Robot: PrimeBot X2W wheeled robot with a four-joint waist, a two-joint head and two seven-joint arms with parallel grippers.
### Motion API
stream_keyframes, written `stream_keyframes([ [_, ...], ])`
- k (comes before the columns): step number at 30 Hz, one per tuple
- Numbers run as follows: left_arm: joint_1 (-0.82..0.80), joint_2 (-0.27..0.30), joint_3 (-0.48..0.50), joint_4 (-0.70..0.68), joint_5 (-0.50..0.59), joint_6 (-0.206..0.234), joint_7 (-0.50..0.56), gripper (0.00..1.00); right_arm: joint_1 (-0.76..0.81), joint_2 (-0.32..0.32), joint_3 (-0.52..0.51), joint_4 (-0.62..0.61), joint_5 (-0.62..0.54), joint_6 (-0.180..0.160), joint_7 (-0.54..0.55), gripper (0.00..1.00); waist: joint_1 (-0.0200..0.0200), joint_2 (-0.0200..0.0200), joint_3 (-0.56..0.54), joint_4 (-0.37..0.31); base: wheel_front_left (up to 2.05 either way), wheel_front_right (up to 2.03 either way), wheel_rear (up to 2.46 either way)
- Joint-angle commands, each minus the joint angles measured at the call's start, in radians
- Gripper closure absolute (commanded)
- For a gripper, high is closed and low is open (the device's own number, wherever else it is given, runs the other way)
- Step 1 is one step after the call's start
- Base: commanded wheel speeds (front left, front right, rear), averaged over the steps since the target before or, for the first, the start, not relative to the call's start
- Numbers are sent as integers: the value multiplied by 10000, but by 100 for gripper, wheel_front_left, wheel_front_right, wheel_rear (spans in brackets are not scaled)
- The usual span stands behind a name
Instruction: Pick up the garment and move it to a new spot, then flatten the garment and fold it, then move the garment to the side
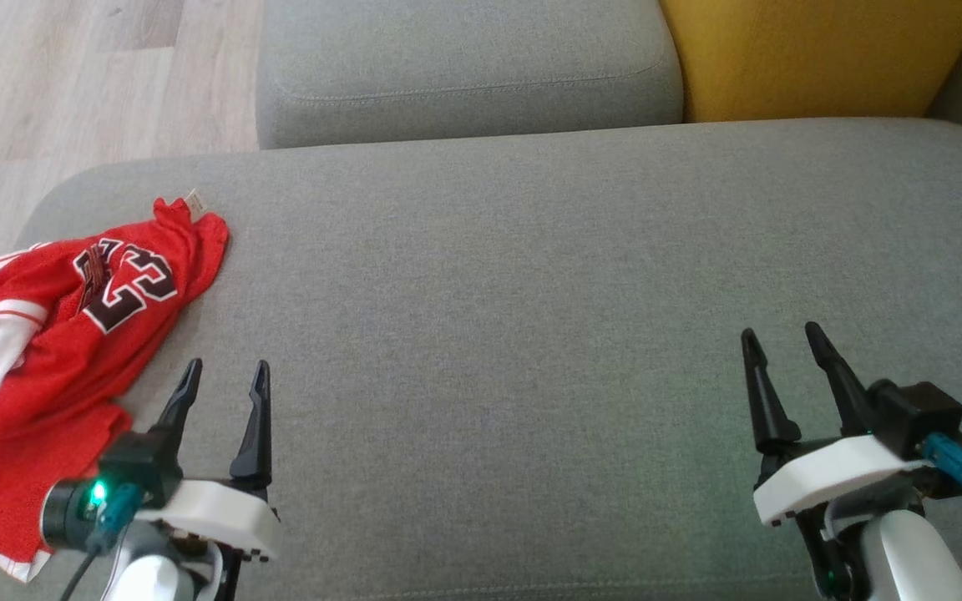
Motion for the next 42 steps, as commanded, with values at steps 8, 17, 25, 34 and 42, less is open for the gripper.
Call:
stream_keyframes([
  [8, -341, 24, 473, 56, 189, -46, -226, 0, -393, 79, 28, -235, -312, -7, 195, 0, 0, 0, -32, 3, 0, 0, 0],
  [17, -383, -26, 544, 325, -130, -48, -188, 0, -371, 127, -94, -228, -118, -7, 359, 0, 0, 0, -41, -25, 0, 0, 0],
  [25, -434, 2, 499, 369, -165, 28, -189, 0, -363, 128, -119, -264, -110, -7, 376, 0, 0, 0, -32, -24, 0, 0, 0],
  [34, -464, 59, 456, 352, -145, 141, -196, 0, -330, 100, -111, -252, -111, -7, 358, 0, 0, 0, -31, 42, 0, 0, 0],
  [42, -623, 41, 449, 303, -243, 143, -205, 0, -300, 103, -119, -384, -102, -7, 347, 0, 0, 0, -26, 582, 0, 0, 0],
])
